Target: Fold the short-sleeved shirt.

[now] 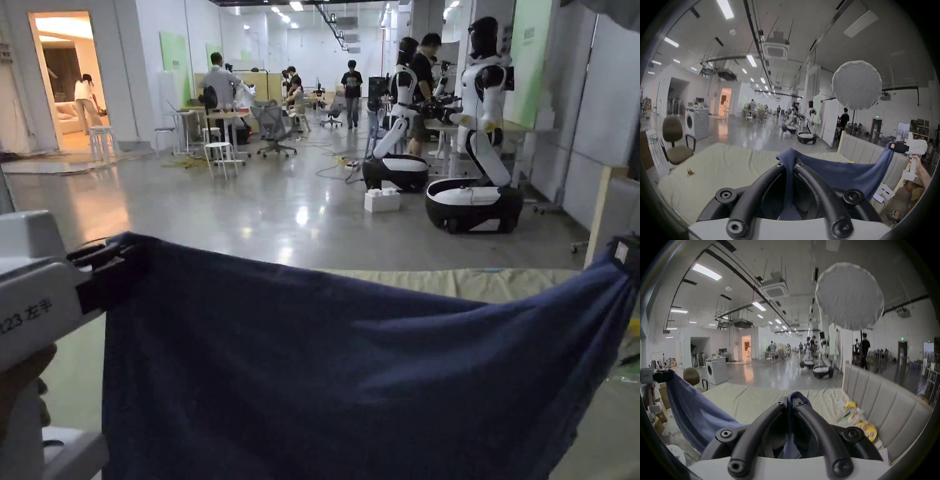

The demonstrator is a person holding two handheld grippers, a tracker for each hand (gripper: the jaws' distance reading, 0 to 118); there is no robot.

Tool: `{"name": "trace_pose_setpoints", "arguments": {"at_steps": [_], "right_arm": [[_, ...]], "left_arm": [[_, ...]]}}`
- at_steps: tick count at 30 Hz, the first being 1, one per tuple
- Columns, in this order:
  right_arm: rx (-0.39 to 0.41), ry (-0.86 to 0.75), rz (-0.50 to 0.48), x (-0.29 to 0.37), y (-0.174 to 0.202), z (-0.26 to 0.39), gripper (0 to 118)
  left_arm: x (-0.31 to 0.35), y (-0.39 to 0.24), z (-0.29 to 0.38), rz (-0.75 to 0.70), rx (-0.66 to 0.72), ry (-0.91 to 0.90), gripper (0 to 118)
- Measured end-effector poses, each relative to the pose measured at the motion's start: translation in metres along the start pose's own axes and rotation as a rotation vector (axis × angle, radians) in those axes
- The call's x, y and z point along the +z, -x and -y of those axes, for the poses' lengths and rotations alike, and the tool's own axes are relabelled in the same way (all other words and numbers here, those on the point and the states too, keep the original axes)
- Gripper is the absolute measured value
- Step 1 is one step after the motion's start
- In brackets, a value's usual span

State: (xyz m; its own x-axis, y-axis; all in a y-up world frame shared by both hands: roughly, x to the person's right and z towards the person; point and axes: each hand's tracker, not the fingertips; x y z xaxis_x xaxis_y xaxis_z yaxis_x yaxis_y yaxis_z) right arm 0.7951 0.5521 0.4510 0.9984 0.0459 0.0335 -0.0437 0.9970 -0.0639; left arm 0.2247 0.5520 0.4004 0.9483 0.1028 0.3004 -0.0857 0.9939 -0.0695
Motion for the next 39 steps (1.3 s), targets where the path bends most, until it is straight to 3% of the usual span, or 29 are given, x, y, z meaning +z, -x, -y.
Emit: {"name": "trace_pose_setpoints", "arguments": {"at_steps": [2, 3, 12, 21, 28, 31, 35, 36, 39], "right_arm": [[0.050, -0.088, 0.017, 0.000, 0.003, -0.026, 5], [0.010, -0.070, 0.019, -0.002, 0.004, -0.036, 5], [0.028, -0.206, 0.096, -0.014, 0.008, -0.121, 5], [0.025, -0.194, 0.116, -0.038, 0.007, -0.112, 5], [0.071, -0.177, 0.136, -0.076, 0.015, -0.105, 5], [0.140, -0.185, 0.162, -0.093, 0.020, -0.110, 5], [0.169, -0.169, 0.179, -0.117, 0.026, -0.118, 5], [0.223, -0.209, 0.204, -0.121, 0.030, -0.119, 5], [0.202, -0.196, 0.202, -0.142, 0.031, -0.123, 5]], "left_arm": [[0.004, -0.005, -0.023, -0.015, -0.016, -0.015, 6], [0.004, -0.002, -0.034, -0.019, -0.021, -0.037, 6], [-0.005, 0.002, -0.112, -0.090, -0.084, -0.135, 6], [-0.037, 0.004, -0.099, -0.096, -0.073, -0.098, 6], [-0.093, 0.017, -0.080, -0.136, -0.043, -0.096, 6], [-0.120, 0.024, -0.080, -0.152, -0.017, -0.086, 6], [-0.148, 0.025, -0.082, -0.173, -0.008, -0.059, 6], [-0.152, 0.024, -0.081, -0.171, -0.019, -0.059, 6], [-0.170, 0.025, -0.084, -0.189, -0.031, -0.069, 6]]}}
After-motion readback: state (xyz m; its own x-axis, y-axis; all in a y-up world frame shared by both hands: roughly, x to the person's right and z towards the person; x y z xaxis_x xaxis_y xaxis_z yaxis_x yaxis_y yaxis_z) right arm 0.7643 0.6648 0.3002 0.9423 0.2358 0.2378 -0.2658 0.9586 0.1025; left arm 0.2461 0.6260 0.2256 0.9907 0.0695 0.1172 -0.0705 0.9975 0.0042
